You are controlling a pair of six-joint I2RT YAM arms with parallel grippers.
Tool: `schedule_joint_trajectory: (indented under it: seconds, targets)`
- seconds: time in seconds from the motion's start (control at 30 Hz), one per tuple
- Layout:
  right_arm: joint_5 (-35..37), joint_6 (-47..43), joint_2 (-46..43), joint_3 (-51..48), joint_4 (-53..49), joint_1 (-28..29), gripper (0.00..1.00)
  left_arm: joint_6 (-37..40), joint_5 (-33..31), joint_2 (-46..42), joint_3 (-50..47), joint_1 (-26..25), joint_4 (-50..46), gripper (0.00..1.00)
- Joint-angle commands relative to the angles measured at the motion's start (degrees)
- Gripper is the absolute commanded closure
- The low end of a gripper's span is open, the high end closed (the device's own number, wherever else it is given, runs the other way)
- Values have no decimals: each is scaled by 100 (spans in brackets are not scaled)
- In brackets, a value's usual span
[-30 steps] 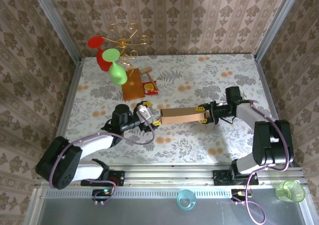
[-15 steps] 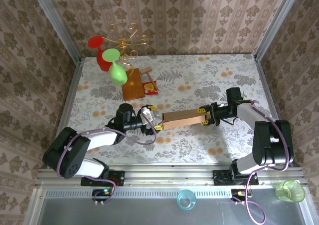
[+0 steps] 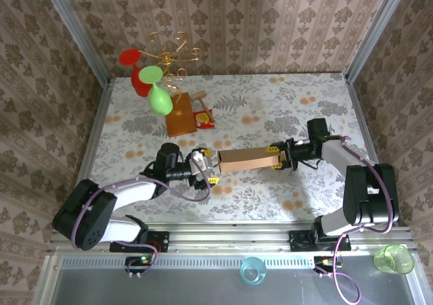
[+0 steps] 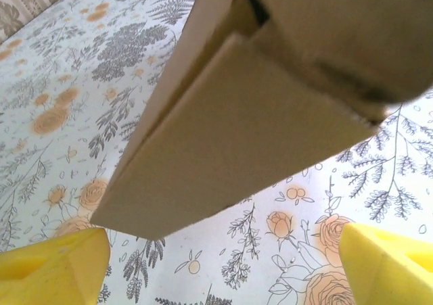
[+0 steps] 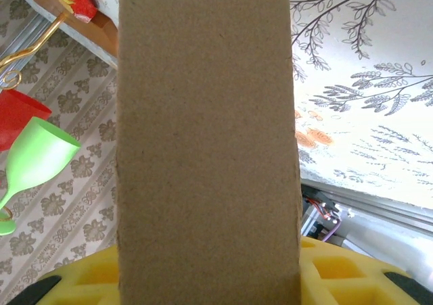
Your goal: Fold the paper box
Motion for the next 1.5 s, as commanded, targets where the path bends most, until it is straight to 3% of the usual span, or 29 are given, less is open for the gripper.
schedule_joint_trajectory:
  seconds: [0.0, 0.2, 0.43, 0.9, 1.47]
  targets:
    - [-309, 53, -244, -44, -224, -13, 78, 52, -231, 33, -48, 61, 782, 11]
    - [-294, 38, -230, -66, -257, 16, 79, -50, -203, 228, 22, 83, 1241, 10]
    - [-291, 37, -217, -22, -281, 63, 79, 150, -221, 688, 240, -278, 1175, 10]
    - [-308, 93, -165, -57, -198, 106, 81, -319, -68, 979, 364, -318, 2039, 11]
    - [-310, 405, 126, 233, 178, 92, 76, -862, 267, 1367, 303, -471, 2601, 27]
